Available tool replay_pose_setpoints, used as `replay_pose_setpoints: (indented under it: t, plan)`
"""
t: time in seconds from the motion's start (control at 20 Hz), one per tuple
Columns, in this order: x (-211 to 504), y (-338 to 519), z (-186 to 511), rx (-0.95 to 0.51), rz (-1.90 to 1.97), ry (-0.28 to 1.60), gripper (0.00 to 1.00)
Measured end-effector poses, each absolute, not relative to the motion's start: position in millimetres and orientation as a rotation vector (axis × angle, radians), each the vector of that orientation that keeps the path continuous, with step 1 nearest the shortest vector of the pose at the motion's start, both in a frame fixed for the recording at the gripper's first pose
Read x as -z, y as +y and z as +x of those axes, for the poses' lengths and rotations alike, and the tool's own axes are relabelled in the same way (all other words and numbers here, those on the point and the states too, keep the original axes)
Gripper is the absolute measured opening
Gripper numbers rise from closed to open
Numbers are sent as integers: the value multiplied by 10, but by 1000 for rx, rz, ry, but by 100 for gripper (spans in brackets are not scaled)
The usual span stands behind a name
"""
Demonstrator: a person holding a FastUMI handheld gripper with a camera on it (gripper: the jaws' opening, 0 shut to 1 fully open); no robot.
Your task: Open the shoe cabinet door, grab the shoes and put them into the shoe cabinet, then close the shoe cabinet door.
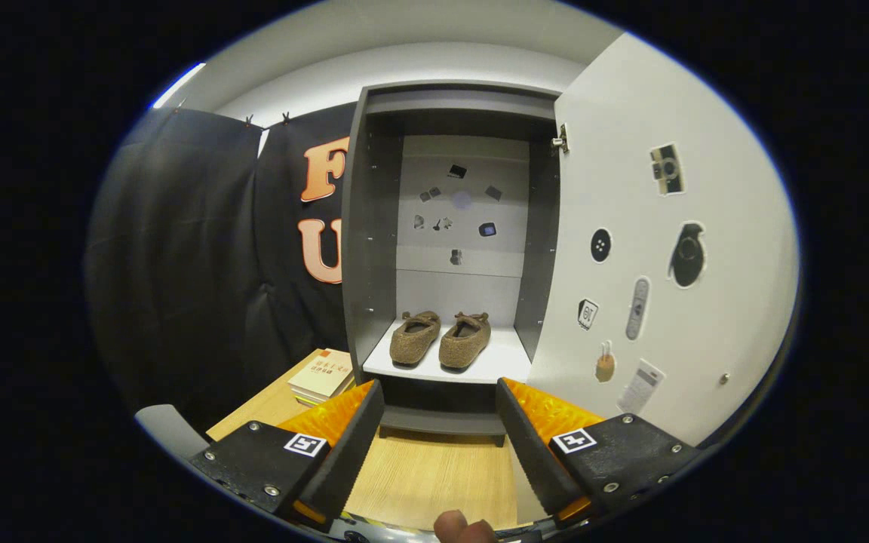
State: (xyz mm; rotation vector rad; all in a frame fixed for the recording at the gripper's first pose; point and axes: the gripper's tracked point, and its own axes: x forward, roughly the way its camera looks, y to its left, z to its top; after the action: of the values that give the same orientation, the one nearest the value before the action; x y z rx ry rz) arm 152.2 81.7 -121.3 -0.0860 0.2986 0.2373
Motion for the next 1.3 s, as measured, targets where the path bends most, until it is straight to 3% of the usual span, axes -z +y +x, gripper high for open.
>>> replay_pose_setpoints:
  t: [0.25,0.6,1.0,1.3]
  plan:
    - [1148,362,886,-351,-31,311,94]
    - [1131,-433,605,-382,-33,268,93]
    - [1181,-1355,883,-261,53,247,93]
    - [1171,-1558,1180,-217,51,232,93]
